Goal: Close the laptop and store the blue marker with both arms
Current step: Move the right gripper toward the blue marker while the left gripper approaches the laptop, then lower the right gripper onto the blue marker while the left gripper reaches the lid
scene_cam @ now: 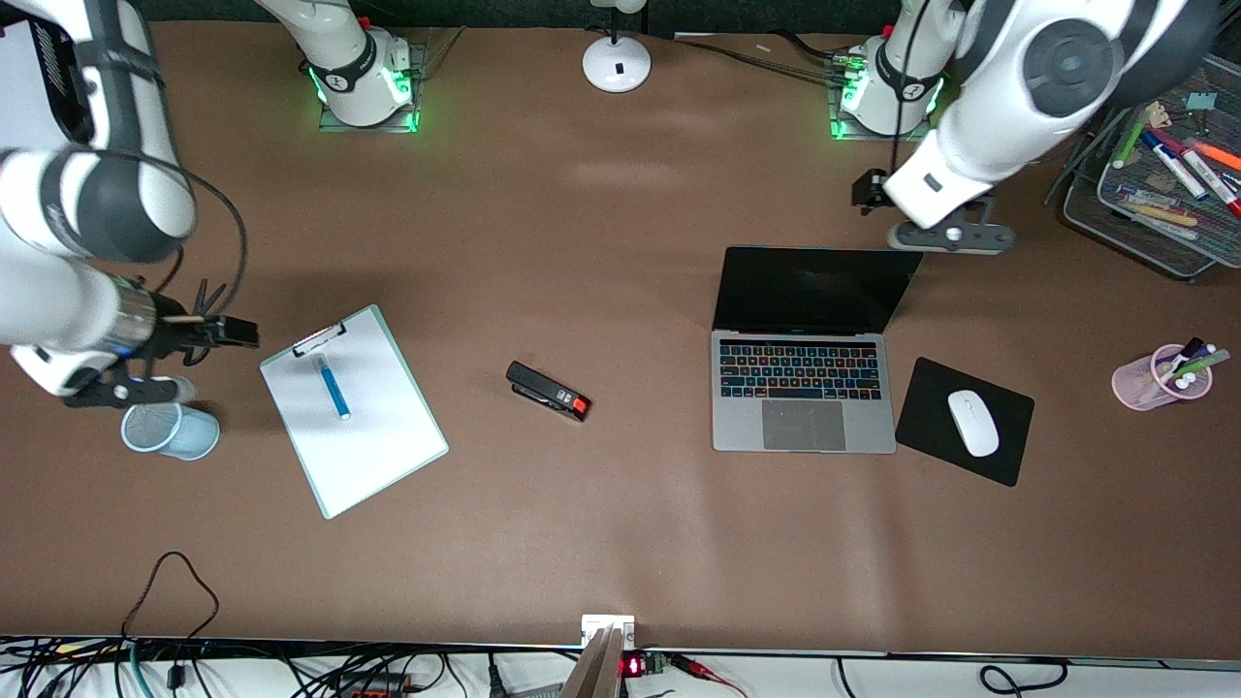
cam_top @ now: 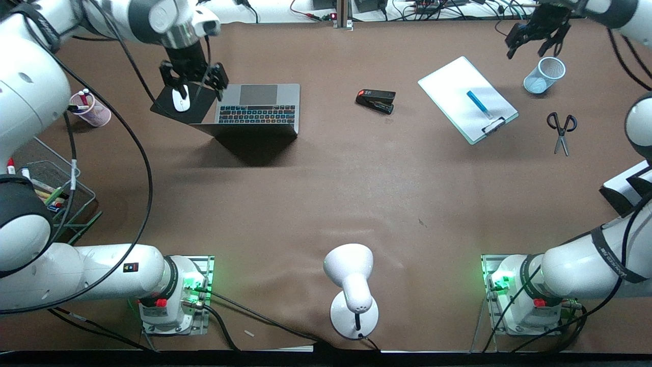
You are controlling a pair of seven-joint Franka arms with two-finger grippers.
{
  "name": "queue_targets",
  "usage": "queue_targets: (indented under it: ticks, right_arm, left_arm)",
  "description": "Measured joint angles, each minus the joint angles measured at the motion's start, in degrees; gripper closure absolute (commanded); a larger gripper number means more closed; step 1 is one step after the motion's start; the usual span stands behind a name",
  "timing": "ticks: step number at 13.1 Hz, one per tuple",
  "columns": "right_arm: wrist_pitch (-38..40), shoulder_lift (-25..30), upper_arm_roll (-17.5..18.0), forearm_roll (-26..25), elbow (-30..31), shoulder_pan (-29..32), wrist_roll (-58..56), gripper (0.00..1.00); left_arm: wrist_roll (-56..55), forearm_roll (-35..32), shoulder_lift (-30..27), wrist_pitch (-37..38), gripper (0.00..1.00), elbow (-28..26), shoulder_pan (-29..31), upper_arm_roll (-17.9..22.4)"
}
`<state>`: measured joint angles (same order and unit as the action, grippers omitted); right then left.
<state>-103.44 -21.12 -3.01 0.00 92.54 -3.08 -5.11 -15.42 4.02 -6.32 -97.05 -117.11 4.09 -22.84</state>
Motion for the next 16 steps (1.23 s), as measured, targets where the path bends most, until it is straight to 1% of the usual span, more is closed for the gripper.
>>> queue_targets:
  ticks: [3, 7, 12, 16]
  right_arm:
    - [-1.5, -3.9, 0.1, 0.0, 0.0, -2.4, -1.1, 0.00]
    - [-4.8, -7.6, 0.0, 0.0, -0.1, -3.4, -2.0, 0.00]
    - [-12.8, -13.0, 0.0, 0.0, 0.0, -3.6, -4.3, 0.00]
    - [-15.3, -15.0, 0.1, 0.0, -0.1, -5.2, -8.3, 0.00]
  left_arm:
    - [-4.6, 0.0, -0.1, -3.8, 0.00, -5.0, 0.0, -3.9]
    - [-7.4, 0.0, -0.1, -11.2, 0.00, -11.4, 0.0, -7.2]
    - [-8.8, 0.0, 0.0, -16.6, 0.00, -14.6, 0.0, -9.0]
    - [-8.9, 0.0, 2.1, -20.7, 0.00, -15.4, 0.4, -9.0]
